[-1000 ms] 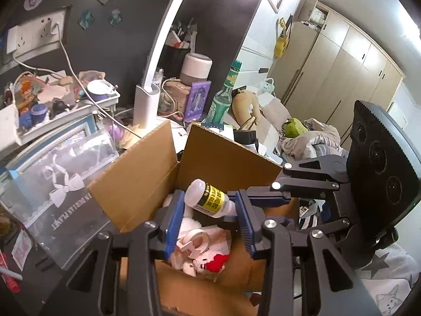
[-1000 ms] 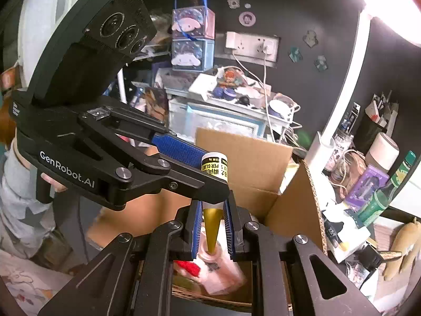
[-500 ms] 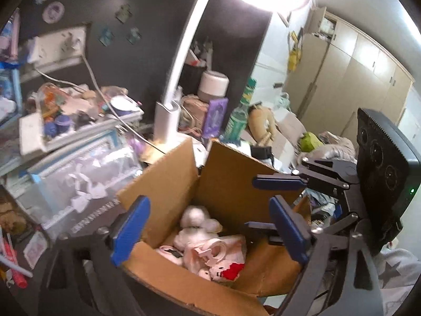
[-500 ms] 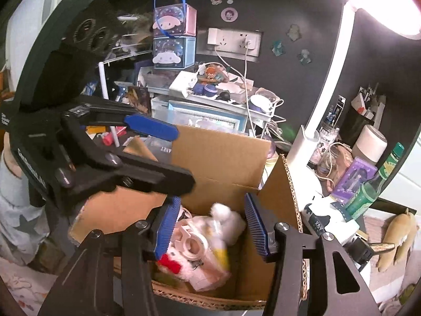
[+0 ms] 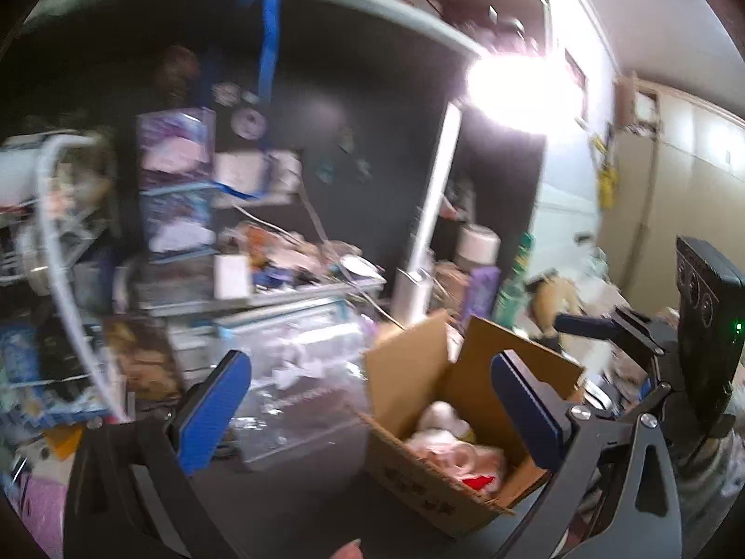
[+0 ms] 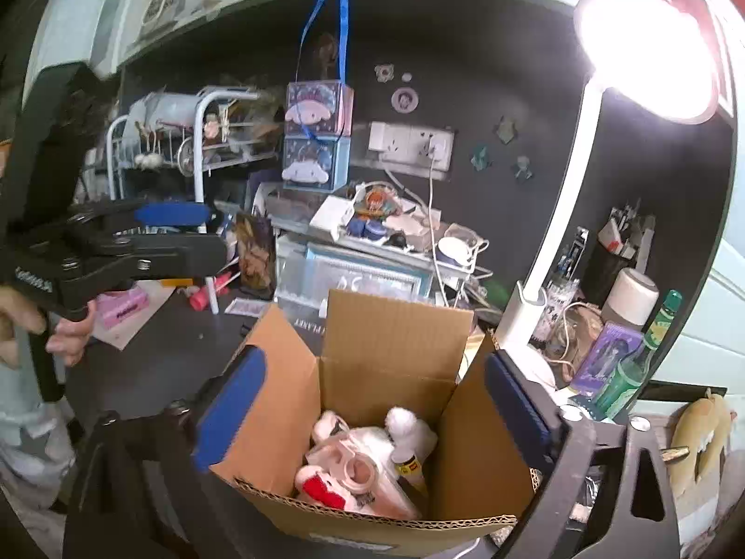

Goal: Organize objects

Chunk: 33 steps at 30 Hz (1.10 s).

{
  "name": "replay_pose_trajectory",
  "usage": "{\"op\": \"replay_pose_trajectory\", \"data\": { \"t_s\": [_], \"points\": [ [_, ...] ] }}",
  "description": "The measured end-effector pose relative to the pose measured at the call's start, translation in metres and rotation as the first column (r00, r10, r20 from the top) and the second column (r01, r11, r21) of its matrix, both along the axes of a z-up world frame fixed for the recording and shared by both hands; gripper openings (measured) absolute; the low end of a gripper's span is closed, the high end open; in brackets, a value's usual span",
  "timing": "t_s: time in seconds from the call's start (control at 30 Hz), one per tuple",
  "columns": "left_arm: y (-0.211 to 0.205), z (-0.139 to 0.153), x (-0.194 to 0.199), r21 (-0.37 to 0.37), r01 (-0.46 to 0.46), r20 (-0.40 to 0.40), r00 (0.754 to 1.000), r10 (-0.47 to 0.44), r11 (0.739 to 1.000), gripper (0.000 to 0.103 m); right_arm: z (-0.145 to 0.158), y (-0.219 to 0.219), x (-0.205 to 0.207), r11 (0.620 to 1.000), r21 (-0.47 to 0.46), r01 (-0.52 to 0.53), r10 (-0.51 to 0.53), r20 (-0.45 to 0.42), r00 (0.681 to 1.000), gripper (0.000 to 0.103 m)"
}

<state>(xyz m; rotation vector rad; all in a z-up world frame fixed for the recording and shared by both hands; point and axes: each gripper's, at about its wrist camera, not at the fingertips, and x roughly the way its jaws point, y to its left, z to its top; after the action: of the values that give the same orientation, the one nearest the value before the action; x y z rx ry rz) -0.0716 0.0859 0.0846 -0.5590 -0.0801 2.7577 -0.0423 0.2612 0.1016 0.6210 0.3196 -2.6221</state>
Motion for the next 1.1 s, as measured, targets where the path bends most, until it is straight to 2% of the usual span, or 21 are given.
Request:
{"op": "replay_pose_trajectory", "data": {
  "t_s": [0.13, 0.37, 0.73, 0.83, 1.1],
  "points": [
    [-0.015, -0.001, 0.018, -0.006, -0.090, -0.036, 0.995, 0.090, 0.996, 0.102, 0.003, -0.004, 0.007, 0.999, -0.034, 0.004, -0.005, -0.015, 1.000, 0.098],
    [-0.026, -0.010, 0.043, -0.051, -0.149, -0.057, 0.988, 0.146, 0.987, 0.102, 0.006, -0.006, 0.016, 0.990, -0.126, -0.059, 0.060, 0.003, 0.998, 0.100],
    [-0.027, -0.017, 0.052, -0.060, -0.182, -0.062, 0.982, 0.178, 0.981, 0.102, -0.001, -0.011, 0.018, 0.985, -0.161, -0.062, 0.054, -0.055, 0.997, 0.100],
    [-0.026, -0.017, 0.053, -0.061, -0.187, -0.070, 0.981, 0.183, 0.980, 0.102, -0.001, -0.012, 0.018, 0.988, -0.144, -0.060, 0.048, -0.085, 0.995, 0.100],
    [-0.027, -0.017, 0.055, -0.060, -0.198, -0.078, 0.978, 0.194, 0.978, 0.102, -0.002, -0.014, 0.017, 0.992, -0.107, -0.072, 0.063, -0.087, 0.994, 0.100]
  ]
}}
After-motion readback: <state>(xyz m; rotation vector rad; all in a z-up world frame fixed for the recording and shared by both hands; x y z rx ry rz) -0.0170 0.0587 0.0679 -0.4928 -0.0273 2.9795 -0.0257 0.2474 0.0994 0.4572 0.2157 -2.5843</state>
